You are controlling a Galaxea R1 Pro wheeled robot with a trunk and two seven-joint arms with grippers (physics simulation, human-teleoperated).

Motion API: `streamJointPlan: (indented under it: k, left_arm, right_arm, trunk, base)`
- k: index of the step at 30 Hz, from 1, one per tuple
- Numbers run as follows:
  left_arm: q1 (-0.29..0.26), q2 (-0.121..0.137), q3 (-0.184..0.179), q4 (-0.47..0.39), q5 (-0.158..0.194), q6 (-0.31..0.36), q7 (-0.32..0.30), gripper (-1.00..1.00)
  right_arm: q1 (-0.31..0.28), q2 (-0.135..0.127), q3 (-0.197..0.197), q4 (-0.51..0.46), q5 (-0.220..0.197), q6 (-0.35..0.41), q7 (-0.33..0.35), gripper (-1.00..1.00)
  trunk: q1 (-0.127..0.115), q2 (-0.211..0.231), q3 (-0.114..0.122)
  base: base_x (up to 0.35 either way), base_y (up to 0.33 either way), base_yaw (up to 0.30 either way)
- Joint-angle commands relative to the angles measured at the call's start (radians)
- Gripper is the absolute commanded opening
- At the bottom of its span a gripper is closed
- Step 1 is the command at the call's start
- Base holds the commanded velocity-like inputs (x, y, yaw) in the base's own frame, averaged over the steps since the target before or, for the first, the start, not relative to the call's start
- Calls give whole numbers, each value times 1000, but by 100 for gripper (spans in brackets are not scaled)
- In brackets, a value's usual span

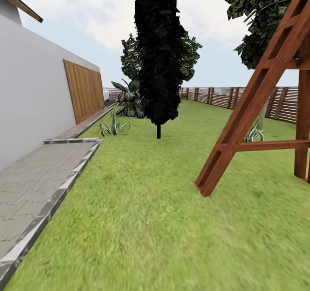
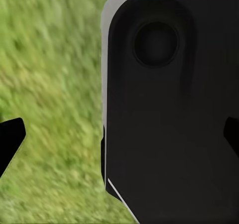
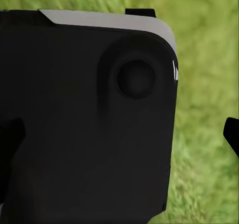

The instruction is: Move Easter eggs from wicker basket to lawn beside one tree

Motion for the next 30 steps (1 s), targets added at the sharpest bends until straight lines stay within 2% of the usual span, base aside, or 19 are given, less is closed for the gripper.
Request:
streamJointPlan:
  k: [1, 30]
  left_arm:
    - [0, 0, 0, -1, 2, 0, 0, 100]
    - [0, 0, 0, -1, 2, 0, 0, 100]
  right_arm:
    - [-1, 0, 0, 2, 0, 1, 1, 100]
    - [-1, 0, 0, 2, 0, 0, 1, 100]
  trunk:
    - [1, 0, -1]
    - [1, 0, -1]
  base:
    - [335, 80, 0]
    - [335, 6, 0]
